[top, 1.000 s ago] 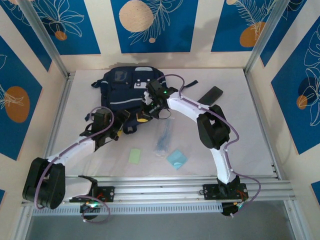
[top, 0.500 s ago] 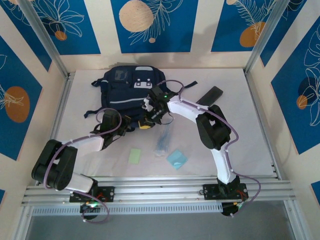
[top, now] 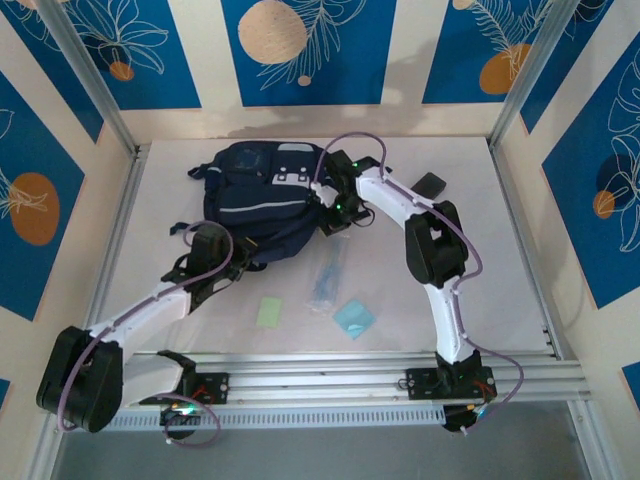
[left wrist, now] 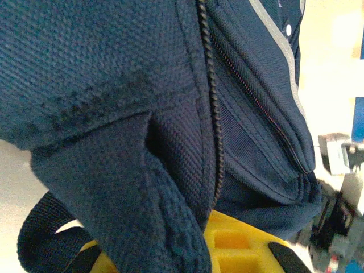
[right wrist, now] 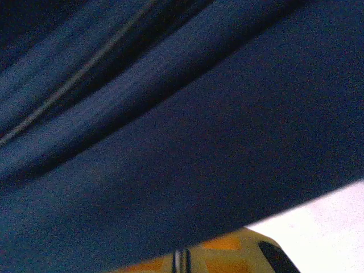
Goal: Pack the student bag
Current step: Zip the student bag at the top-center of the table.
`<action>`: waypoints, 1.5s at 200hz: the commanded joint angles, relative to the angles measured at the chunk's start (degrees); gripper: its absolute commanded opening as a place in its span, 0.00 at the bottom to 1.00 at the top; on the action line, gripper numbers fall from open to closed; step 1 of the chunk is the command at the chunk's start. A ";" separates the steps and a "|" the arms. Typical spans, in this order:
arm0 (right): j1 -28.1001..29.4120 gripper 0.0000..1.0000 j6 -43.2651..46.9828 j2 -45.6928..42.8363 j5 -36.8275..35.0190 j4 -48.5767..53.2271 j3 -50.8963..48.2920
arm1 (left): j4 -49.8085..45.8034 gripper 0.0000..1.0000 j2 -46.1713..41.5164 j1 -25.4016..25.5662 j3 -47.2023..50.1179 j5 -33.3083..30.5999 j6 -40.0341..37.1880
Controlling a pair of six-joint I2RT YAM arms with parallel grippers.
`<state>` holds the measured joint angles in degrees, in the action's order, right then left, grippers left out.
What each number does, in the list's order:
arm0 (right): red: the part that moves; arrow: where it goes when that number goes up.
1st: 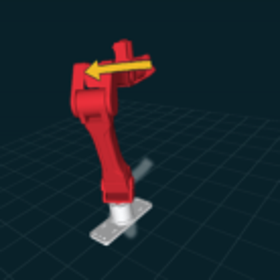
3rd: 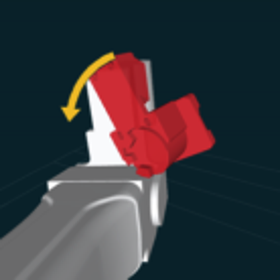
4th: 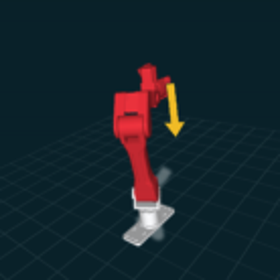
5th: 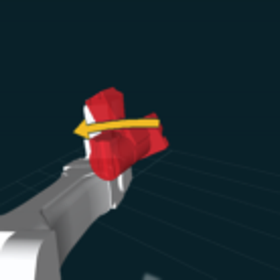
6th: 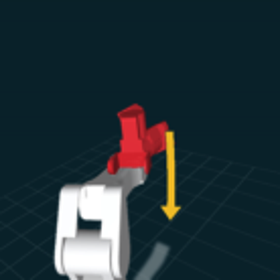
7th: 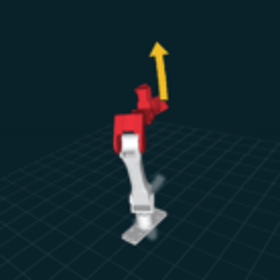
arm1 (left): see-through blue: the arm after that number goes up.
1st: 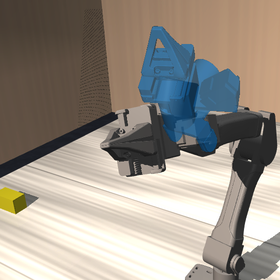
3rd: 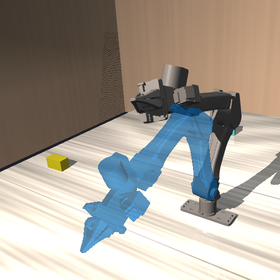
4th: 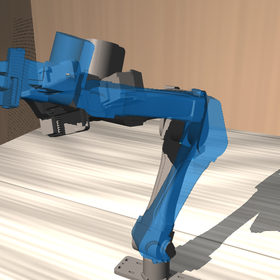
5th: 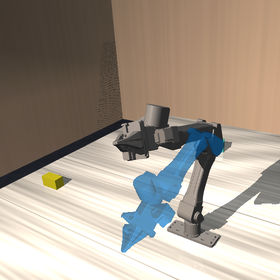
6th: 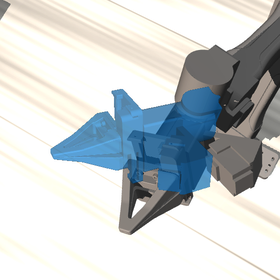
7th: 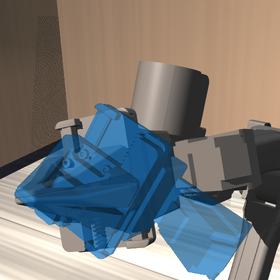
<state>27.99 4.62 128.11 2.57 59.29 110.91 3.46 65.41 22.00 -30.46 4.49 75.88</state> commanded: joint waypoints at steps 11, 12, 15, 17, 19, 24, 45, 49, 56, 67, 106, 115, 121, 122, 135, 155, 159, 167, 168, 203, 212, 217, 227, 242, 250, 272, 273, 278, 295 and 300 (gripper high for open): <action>-5.94 0.00 1.69 11.54 -9.06 5.53 16.82 | -12.39 0.00 -3.19 -0.38 -0.66 2.34 -6.13; -6.11 0.00 1.52 11.98 -9.07 5.73 17.51 | -12.67 0.00 -3.27 -0.38 -0.70 2.35 -6.24; -6.43 0.00 1.03 13.16 -9.19 6.27 19.50 | -13.37 0.00 -3.53 -0.45 -0.88 2.36 -6.59; -6.69 0.00 0.61 13.90 -9.28 6.58 20.74 | -13.81 0.00 -3.71 -0.46 -0.91 2.36 -6.74; -6.93 0.00 0.18 14.66 -9.32 6.86 22.00 | -14.16 0.00 -3.95 -0.47 -0.96 2.36 -6.98; -7.48 0.00 -0.81 16.42 -9.29 7.57 25.02 | -15.06 0.00 -4.41 -0.46 -1.01 2.19 -7.48; -9.19 0.00 -5.44 20.81 -9.00 7.95 33.22 | -17.24 0.00 -6.08 -0.46 -1.05 1.60 -8.71; -9.45 0.00 -6.46 20.94 -8.83 7.55 33.62 | -17.31 0.00 -6.27 -0.47 -1.09 1.50 -8.93; -9.83 0.00 -8.82 20.74 -9.00 6.37 33.40 | -17.46 0.00 -6.33 -0.47 -1.22 1.28 -9.25; -10.38 0.00 -12.46 19.98 -8.03 4.97 32.27 | -17.52 0.00 -6.22 -0.52 -1.43 0.81 -9.80; -10.31 0.00 -19.90 12.37 -10.63 -6.40 17.51 | -16.86 0.00 -5.44 -1.72 -2.42 1.15 -11.83; -10.79 0.00 -21.89 11.35 -11.85 -7.84 15.61 | -17.24 0.00 -5.84 -2.23 -2.60 0.99 -12.61; -10.92 0.00 -22.74 10.72 -12.89 -8.59 14.71 | -17.36 0.00 -6.18 -2.71 -2.66 1.11 -13.29; -10.97 0.00 -22.86 10.61 -13.14 -8.71 14.52 | -17.40 0.00 -6.22 -2.86 -2.63 1.17 -13.34; -11.35 0.00 -24.05 8.97 -15.38 -11.20 11.96 | -17.72 0.00 -6.97 -4.35 -2.61 1.92 -14.91; -12.15 0.00 -24.46 7.40 -13.65 -12.95 9.99 | -18.67 0.00 -7.74 -5.81 -2.78 2.28 -18.07; -12.24 0.00 -24.24 7.15 -11.74 -12.84 9.94 | -18.51 0.00 -7.80 -5.91 -2.68 2.28 -18.79; -12.40 0.00 -23.07 6.41 -6.51 -12.88 9.47 | -17.42 0.00 -7.60 -5.92 -2.65 2.61 -20.30; -12.37 0.00 -22.90 6.30 -5.86 -12.84 9.40 | -17.34 0.00 -7.54 -5.92 -2.66 2.75 -20.49; -9.75 0.34 -18.79 -5.71 7.63 -20.27 -5.83 | -11.02 0.00 -1.99 -5.76 -1.53 7.04 -22.44; -9.07 0.41 -18.80 -9.10 8.14 -22.07 -10.11 | -9.13 0.00 -0.48 -5.74 -1.04 8.03 -22.79; -8.80 0.44 -18.82 -10.83 8.47 -22.84 -11.77 | -8.26 0.00 0.29 -5.74 -0.84 8.46 -23.21; -8.43 0.48 -19.03 -13.43 9.07 -23.84 -14.96 | -7.26 0.00 1.55 -5.65 -0.57 8.71 -24.44; -7.96 0.52 -19.72 -15.68 9.50 -25.23 -17.32 | -6.81 0.00 2.86 -5.56 -0.57 8.12 -26.98; -7.66 0.52 -19.91 -16.01 9.50 -25.89 -17.51 | -6.91 0.00 3.19 -5.56 -0.65 7.46 -28.77; -6.33 0.52 -20.43 -14.20 9.04 -27.68 -14.99 | -8.66 0.00 3.96 -5.56 -1.00 4.36 -32.47; -6.33 0.52 -20.43 -14.20 9.04 -27.68 -14.99 | -8.74 0.00 3.95 -5.52 -0.96 4.24 -32.60; -6.06 0.51 -20.63 -13.21 8.95 -27.86 -13.79 | -9.02 0.00 4.09 -5.56 -0.94 3.57 -32.97; -5.28 0.48 -22.00 -9.09 7.66 -27.59 -8.61 | -9.11 0.00 4.11 -5.64 -0.08 1.88 -33.61; -5.15 0.47 -22.27 -7.57 7.69 -27.25 -6.81 | -8.92 0.00 4.11 -5.64 0.19 1.63 -33.69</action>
<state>21.78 -15.51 114.50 10.11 33.34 97.38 -6.13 69.21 16.49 -31.00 8.69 47.16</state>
